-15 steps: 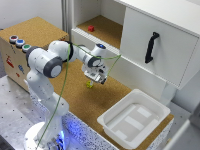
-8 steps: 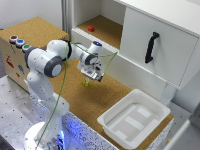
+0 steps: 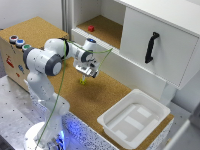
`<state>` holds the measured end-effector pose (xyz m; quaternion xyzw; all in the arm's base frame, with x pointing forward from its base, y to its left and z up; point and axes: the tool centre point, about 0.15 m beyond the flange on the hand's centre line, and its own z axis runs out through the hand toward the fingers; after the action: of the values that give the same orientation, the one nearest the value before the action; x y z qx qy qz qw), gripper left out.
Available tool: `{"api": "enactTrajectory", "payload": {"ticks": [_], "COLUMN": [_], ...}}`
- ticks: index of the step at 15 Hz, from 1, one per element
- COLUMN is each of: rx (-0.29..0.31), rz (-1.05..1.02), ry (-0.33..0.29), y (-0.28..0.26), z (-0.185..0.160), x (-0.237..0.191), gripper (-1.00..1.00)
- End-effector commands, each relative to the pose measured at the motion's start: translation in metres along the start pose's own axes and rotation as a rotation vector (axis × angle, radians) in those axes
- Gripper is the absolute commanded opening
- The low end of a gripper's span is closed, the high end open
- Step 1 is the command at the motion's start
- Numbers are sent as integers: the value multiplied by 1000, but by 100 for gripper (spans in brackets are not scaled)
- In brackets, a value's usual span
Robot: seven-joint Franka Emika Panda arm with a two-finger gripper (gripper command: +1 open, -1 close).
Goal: Push the yellow block to the left
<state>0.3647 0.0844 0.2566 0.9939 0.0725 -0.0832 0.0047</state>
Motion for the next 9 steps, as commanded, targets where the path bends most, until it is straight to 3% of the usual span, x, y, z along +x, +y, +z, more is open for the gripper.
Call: {"api": "enactTrajectory", "payload": {"ticks": [1,6,7,9], "rx": [-65,-81,-93,-107], "rz": [70,55,29,3], "ry": [-65,-46,-36,45], "y": [-20,-13,-13,-24], "z": [-21,-23,-24,-33], "x": [-11,4,11,25], "gripper": [-100,-100,100,100]}}
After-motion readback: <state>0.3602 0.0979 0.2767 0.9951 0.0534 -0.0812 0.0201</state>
